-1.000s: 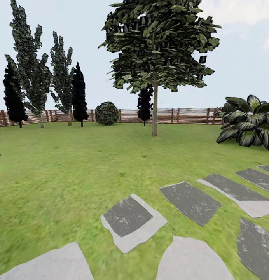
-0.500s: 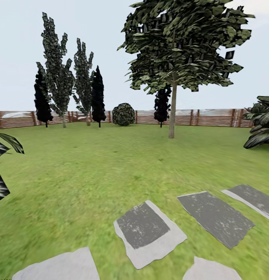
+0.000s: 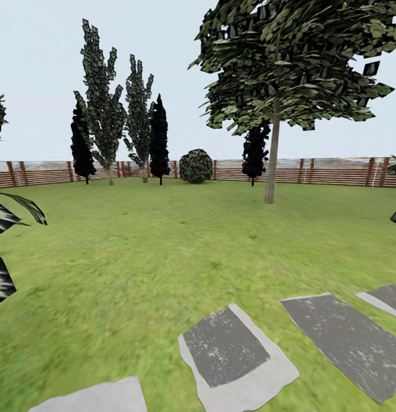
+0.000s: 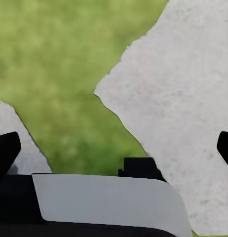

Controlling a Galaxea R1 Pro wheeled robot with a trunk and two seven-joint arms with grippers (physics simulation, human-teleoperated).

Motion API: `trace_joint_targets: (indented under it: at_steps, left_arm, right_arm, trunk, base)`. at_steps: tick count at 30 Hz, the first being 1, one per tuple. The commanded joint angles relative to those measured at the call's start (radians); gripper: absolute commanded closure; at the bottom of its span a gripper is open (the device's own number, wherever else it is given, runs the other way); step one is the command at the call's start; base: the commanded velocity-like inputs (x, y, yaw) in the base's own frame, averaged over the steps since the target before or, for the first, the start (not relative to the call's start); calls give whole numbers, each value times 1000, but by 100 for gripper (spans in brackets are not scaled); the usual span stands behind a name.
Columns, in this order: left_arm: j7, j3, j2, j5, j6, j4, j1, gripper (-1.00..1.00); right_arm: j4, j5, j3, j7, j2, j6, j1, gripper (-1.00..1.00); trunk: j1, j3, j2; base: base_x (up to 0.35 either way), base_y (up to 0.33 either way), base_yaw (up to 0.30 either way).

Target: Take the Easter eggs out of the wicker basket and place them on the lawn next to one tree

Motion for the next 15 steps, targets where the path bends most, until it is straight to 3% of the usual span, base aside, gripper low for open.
trace_joint_targets:
  at_steps: [1, 15]
  left_arm:
    - [-3, 1, 0, 4, -1, -1, 0, -100]
    - [-5, 1, 0, 4, -1, -2, 0, -100]
  right_arm:
    - [1, 0, -2, 0, 0, -3, -1, -100]
    - [1, 0, -2, 0, 0, -4, -1, -100]
  trunk:
    - [1, -1, 0]
    - [1, -1, 0]
  base:
    - [315, 0, 11]
    - [315, 0, 2]
